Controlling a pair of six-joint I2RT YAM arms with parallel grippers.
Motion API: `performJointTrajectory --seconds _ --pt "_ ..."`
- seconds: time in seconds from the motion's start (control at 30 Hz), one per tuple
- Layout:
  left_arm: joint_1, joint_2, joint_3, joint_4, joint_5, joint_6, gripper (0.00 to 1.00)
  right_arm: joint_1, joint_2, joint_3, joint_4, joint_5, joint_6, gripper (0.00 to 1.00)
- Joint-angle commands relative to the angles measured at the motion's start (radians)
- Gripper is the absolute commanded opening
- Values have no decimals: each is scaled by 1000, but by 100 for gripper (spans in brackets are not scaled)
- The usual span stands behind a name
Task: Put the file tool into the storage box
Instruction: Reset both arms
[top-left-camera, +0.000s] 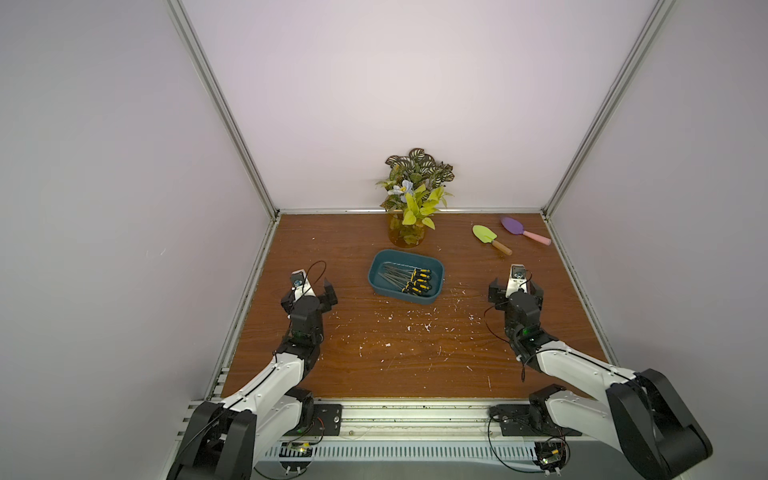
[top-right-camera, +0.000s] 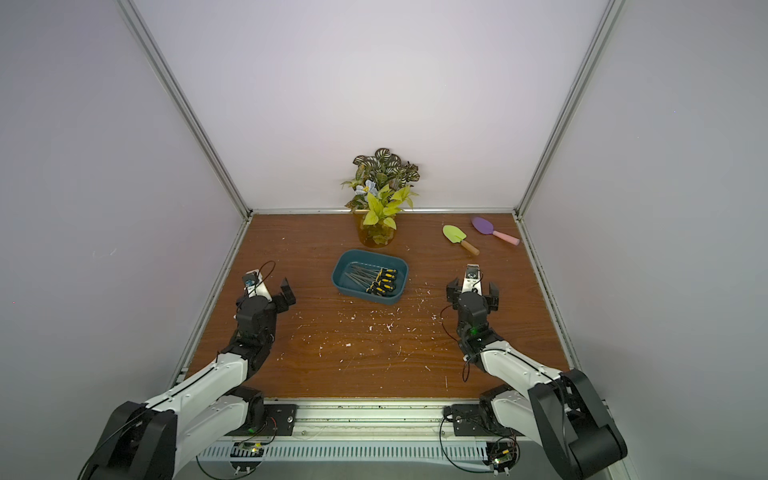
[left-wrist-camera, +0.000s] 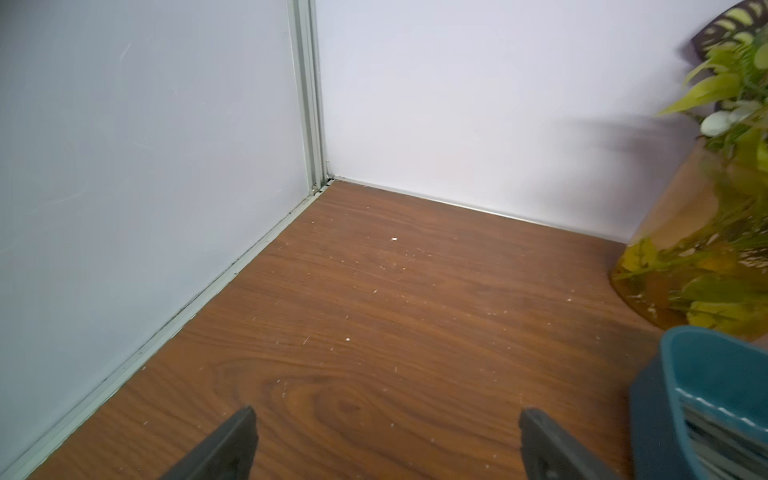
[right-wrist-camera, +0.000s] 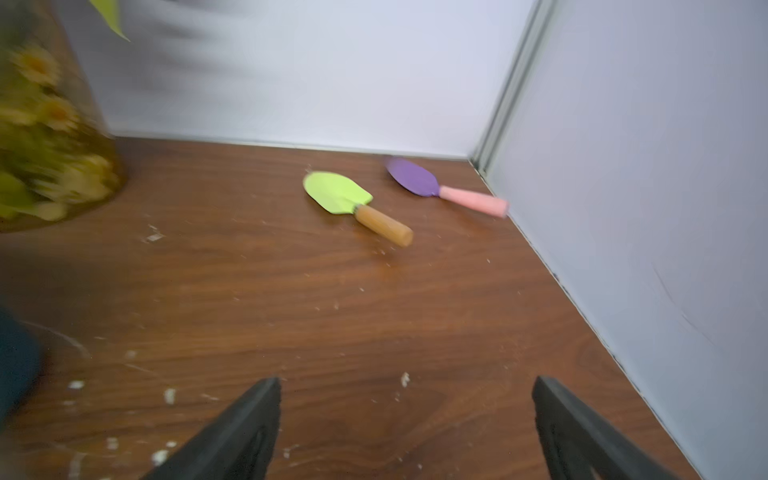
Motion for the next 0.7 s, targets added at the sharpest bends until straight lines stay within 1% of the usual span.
performJointTrajectory --seconds 0.0,0.03,0.07,0.13,0.2,0.3,0.37,0.4,0.43,0.47,0.53,0.57,0.6,0.63,0.67 --pt "15 58 -48 249 -118 132 100 -14 83 -21 298 46 -21 99" --pt "14 77 -58 283 -160 133 100 -15 122 -27 342 47 -33 99" --pt "14 96 -77 337 -176 132 100 -15 140 -29 370 39 -50 99" --pt "16 161 -112 483 -148 148 100 -15 175 -35 433 6 -95 99" --pt "18 243 -113 598 -129 165 100 -17 217 -35 494 52 -119 99" --pt "19 318 -89 667 -98 220 100 -34 253 -65 610 75 -143 99" --pt "25 417 -111 807 -86 232 100 -99 312 -110 760 -20 -120 99" --pt "28 499 -125 951 -71 252 100 -111 314 -114 772 -32 -110 99" --pt "23 542 -123 1016 -55 286 99 -118 287 -105 697 -46 -85 99" --pt "16 523 -111 954 -13 295 100 -138 266 -95 639 -83 -64 99" --pt "55 471 -91 809 48 237 100 -184 263 -96 624 -180 -34 99" --pt "63 491 -90 811 79 236 99 -200 272 -109 645 -233 -32 99" --pt "62 562 -100 924 109 268 100 -204 300 -124 683 -267 -36 99" --pt "51 609 -114 1038 97 296 100 -205 355 -130 783 -266 -53 99" --pt "40 594 -128 1040 81 295 100 -199 380 -133 831 -253 -68 99"
